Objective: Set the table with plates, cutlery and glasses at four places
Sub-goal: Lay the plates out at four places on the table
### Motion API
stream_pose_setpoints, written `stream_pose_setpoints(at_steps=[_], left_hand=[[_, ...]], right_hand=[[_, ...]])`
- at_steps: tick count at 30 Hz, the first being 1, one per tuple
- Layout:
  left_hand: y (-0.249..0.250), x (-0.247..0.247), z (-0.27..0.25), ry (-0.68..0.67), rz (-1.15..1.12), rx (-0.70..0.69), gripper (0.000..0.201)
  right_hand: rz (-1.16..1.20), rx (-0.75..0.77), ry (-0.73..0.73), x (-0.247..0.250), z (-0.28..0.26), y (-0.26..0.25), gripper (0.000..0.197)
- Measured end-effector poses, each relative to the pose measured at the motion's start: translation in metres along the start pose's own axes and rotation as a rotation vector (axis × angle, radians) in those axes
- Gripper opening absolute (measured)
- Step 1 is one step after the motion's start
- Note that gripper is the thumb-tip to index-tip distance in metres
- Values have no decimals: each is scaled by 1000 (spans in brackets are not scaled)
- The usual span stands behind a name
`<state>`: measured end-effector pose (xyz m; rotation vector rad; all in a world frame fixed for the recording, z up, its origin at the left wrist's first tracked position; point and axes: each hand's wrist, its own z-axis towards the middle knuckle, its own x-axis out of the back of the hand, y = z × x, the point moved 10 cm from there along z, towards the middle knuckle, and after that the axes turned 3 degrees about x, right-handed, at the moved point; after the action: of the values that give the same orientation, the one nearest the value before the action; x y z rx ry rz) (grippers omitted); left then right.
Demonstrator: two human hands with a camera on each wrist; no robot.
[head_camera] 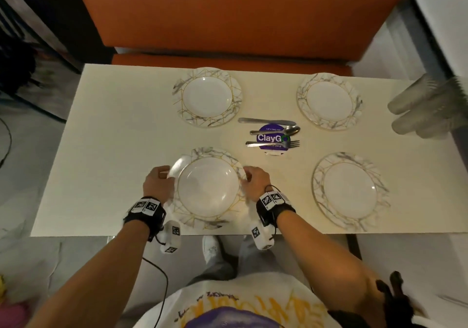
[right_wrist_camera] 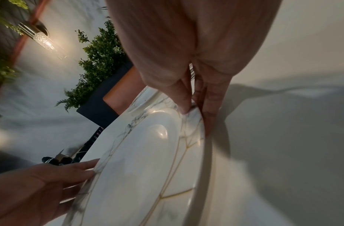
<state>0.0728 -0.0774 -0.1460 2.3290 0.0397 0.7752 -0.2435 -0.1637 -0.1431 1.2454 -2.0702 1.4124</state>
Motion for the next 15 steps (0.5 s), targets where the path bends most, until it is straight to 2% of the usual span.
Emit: stream_pose_setpoints(at_steps=[5,15], left_hand=[[-4,8,11,-26,39,-74,44],[0,14,10,-37,34,-110,41]], right_hand=[[120,-48,41,-1,-11,3,44],[101,-57,-14,-4,-15,-1,45]])
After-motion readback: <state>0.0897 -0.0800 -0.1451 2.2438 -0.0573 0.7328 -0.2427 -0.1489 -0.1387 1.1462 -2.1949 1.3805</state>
